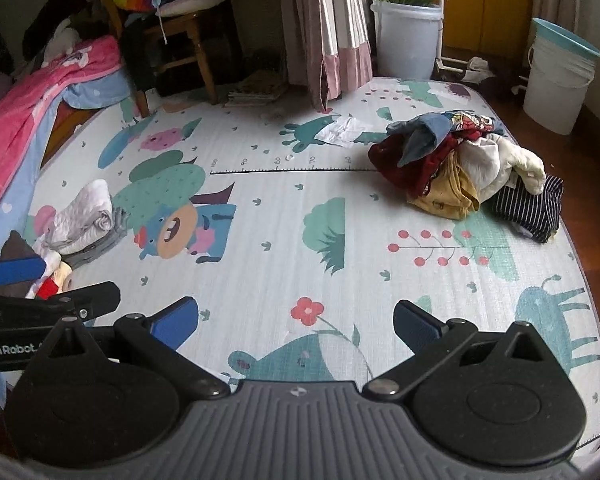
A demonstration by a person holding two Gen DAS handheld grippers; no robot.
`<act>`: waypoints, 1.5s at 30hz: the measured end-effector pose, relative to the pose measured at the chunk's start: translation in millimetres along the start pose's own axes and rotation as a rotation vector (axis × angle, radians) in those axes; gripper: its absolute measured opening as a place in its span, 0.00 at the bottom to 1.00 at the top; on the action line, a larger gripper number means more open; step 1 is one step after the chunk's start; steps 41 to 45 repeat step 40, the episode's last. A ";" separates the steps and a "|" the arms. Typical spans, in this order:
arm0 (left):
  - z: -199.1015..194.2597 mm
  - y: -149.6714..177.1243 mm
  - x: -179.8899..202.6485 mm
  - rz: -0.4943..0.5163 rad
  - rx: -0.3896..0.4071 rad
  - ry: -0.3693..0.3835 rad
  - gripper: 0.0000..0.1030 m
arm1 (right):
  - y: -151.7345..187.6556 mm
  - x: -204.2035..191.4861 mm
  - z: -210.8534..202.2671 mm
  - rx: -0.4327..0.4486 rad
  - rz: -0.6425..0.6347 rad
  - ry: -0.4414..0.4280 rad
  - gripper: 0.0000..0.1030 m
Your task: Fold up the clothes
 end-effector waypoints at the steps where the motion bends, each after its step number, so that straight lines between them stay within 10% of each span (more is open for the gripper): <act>1: -2.1 -1.2 0.4 0.002 0.006 -0.003 0.96 | 0.1 0.1 0.3 -0.001 0.001 0.000 1.00; 45: -13.2 3.1 -11.4 -0.034 0.011 -0.021 0.96 | 8.0 -12.5 4.6 -0.028 0.002 -0.008 1.00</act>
Point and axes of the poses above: each gripper's, at about its wrist camera, not at the fingertips, and z roughly the way its jaws point, x to its right, y to its underside, the point moved 3 cm from there along z, roughly the way its jaws point, and after that the axes turned 7 degrees about x, right-handed, at the moved point
